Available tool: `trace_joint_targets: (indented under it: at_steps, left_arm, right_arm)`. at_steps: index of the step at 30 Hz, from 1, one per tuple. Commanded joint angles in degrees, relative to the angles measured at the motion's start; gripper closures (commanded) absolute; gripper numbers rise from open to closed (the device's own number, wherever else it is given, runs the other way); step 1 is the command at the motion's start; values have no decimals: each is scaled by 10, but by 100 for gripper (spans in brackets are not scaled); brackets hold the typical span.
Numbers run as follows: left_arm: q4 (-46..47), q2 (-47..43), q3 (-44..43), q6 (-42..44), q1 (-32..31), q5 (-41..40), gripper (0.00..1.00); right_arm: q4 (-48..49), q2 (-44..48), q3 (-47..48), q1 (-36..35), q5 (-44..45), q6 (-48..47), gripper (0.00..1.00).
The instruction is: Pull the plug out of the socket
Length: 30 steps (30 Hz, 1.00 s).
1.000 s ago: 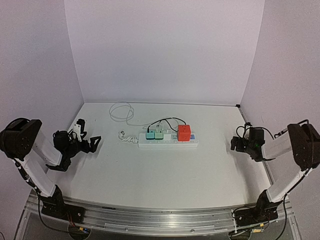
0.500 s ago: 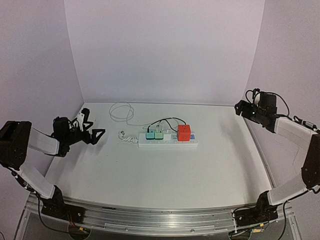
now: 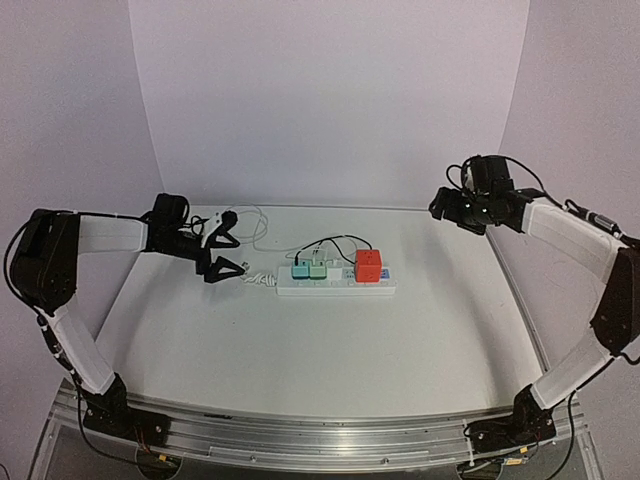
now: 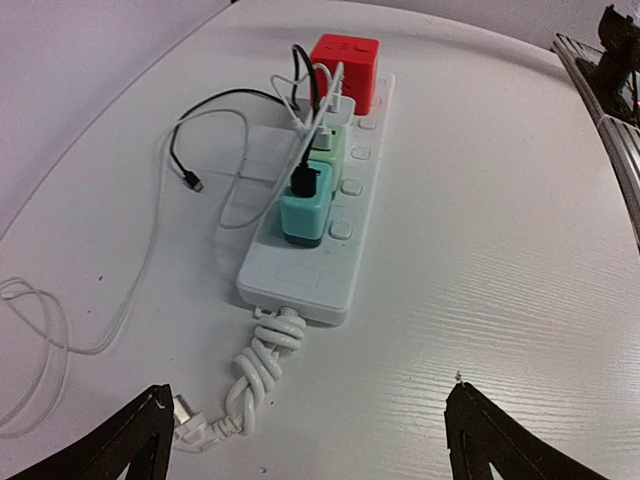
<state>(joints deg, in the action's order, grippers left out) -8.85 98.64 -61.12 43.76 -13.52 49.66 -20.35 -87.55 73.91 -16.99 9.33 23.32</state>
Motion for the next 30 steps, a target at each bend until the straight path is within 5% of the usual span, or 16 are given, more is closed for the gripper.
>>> trace_joint_targets:
  at_steps: [1,8,18,30]
  left_arm:
    - [-174,64,-113,106,-48,-38,6]
    - [-189,167,-224,120,-119,-120,6]
    - [-249,292,-361,125,-130,-137,11]
    - [-210,315,-355,138,-142,-150,13]
  right_arm:
    - [-116,-47,69,-36,60,81,17]
    - [-209,-133,183,-99,81,114,18]
    - [-260,-242,300,-154,59,130,13]
    - [-261,-328,399,-184,46,133,13]
